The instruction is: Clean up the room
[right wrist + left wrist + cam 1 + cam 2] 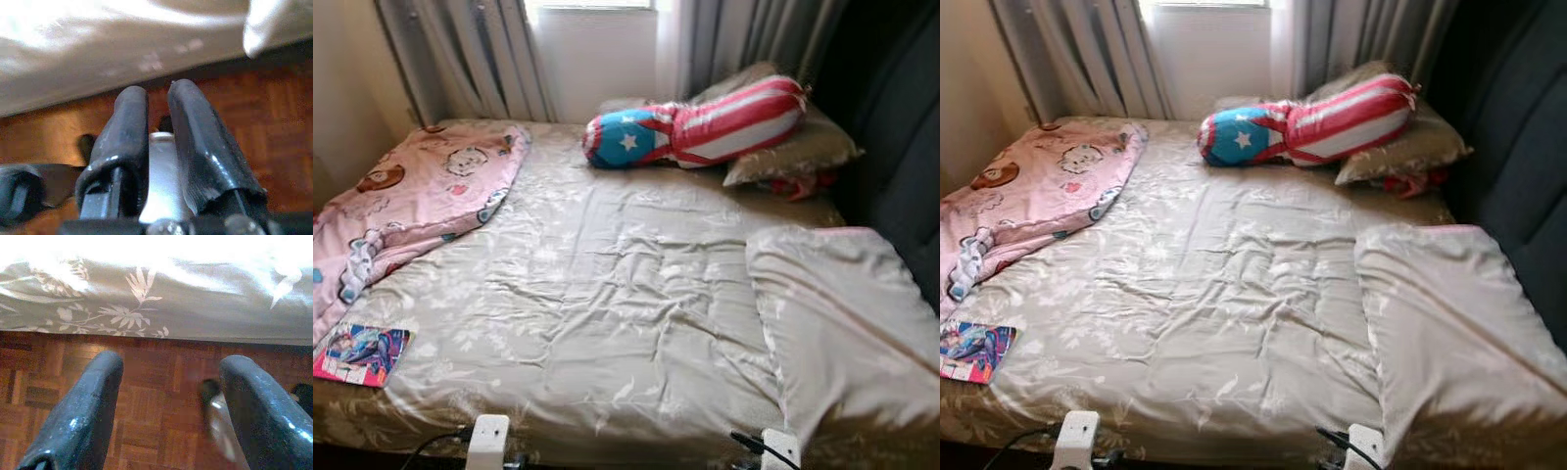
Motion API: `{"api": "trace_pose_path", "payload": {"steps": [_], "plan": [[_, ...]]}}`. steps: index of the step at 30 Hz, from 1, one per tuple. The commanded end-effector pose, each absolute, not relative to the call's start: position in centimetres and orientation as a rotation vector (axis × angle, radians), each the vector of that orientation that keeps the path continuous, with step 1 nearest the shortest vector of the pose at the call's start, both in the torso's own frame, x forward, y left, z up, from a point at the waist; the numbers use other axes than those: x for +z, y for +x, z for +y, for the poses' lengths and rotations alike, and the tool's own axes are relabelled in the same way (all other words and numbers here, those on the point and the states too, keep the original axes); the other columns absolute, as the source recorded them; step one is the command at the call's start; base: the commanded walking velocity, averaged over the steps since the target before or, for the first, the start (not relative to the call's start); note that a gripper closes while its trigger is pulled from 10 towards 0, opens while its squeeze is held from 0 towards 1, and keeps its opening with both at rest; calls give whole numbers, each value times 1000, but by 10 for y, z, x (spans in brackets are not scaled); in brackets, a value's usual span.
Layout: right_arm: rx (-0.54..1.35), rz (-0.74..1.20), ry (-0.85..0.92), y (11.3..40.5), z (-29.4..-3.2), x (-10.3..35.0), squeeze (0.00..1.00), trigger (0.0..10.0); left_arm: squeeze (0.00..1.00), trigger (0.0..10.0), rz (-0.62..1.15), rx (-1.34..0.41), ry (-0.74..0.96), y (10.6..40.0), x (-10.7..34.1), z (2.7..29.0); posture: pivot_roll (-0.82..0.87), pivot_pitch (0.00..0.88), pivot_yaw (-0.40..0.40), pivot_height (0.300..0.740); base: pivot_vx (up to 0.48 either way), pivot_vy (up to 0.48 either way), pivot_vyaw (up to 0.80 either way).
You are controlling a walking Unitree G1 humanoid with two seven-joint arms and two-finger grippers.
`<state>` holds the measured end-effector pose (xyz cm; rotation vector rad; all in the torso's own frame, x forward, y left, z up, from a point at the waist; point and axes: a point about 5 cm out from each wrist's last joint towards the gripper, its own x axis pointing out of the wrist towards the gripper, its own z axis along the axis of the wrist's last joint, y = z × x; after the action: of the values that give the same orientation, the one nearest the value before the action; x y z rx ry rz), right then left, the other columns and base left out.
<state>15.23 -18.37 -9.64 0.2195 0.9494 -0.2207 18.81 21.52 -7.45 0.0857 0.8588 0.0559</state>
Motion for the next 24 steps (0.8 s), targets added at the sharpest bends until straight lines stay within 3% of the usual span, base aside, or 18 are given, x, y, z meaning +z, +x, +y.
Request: {"api": "trace_pose_path", "payload": {"steps": [1, 24], "plan": [[-206, 941, 229, 157, -178, -95, 0, 10000, 0, 10000, 879, 75, 91, 184, -75, 222, 32, 0, 15, 740, 0, 480, 0], [-168, 937, 198, 160, -174, -94, 0, 10000, 0, 10000, 876, 76, 93, 185, -75, 222, 35, 0, 15, 740, 0, 480, 0]]}}
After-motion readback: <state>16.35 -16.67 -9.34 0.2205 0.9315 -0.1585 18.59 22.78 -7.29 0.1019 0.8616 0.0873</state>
